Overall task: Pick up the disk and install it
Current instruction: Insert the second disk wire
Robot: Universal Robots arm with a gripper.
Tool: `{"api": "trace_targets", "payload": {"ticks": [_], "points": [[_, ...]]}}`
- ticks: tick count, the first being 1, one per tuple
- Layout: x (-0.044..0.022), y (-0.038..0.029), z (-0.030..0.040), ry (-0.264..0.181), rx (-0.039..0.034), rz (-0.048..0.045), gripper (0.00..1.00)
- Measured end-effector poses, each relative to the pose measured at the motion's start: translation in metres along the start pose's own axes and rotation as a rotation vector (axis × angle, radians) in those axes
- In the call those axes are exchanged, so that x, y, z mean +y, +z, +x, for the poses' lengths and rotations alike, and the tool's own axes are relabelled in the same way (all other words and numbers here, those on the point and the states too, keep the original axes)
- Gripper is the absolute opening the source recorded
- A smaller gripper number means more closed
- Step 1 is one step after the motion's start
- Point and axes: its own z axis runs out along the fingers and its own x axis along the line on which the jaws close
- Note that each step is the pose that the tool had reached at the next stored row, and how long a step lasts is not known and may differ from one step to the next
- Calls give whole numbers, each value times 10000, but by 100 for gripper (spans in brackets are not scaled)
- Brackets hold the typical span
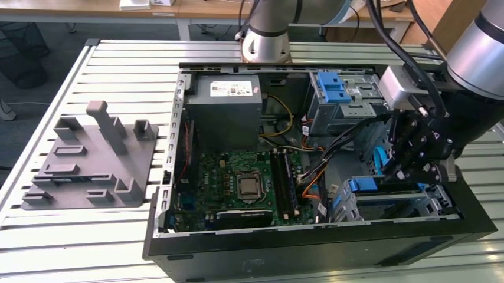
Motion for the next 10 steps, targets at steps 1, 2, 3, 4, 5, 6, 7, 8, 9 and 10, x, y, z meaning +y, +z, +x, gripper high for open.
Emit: {"api": "trace_targets", "payload": {"ticks": [1,2,3,4,5,6,7,8,9,10], "points": [[0,3,0,0,2,0,23],[0,3,0,0,3,0,23],[0,3,0,0,4,0,23],[0,5,0,0,2,0,24],[0,6,0,0,1,0,24],[0,7,1,0,0,0,30],[0,8,2,0,-2,0,30],[0,8,3,0,-1,0,36],[-1,7,4,0,0,1,36],[-1,7,6,0,-1,0,36]]}}
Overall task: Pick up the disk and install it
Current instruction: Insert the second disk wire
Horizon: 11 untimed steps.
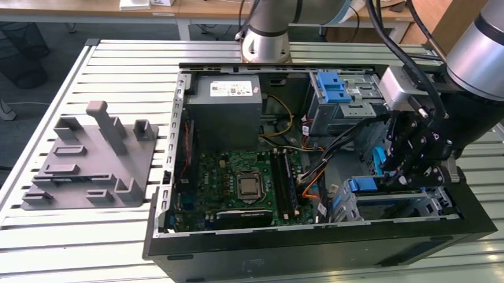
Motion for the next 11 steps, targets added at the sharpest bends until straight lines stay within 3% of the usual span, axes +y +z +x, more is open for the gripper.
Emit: {"api": "trace_targets", "payload": {"ticks": [11], "points": [[3,-83,3,0,-2,0,36]]}}
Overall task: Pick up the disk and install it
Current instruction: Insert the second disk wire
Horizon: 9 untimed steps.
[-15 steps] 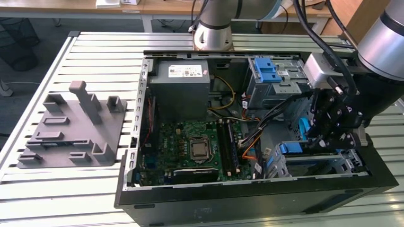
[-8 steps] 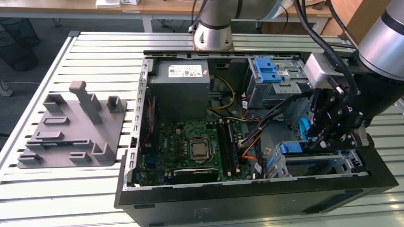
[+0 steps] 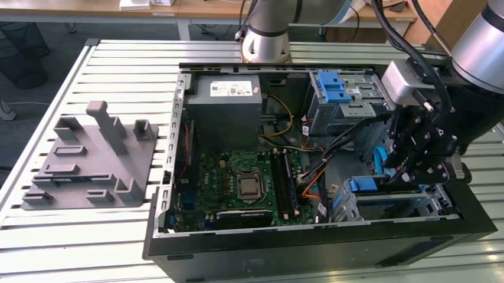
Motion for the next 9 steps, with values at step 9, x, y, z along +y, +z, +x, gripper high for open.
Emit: {"api": "trace_targets", "payload": {"ticks": [9], "points": [[2,-56,1,0,-3,0,28]]}}
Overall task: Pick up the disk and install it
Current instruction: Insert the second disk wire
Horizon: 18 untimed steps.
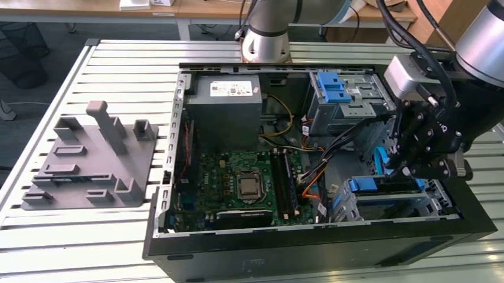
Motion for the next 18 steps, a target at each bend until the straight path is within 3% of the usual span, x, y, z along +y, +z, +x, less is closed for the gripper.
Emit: {"api": "trace_targets", "payload": {"ticks": [1,2,7,18], "points": [[0,-2,1,0,4,0,28],[1,-3,2,-2,6,0,22],[24,19,10,-20,0,23,22],[-4,97,6,-19,-1,23,22]]}}
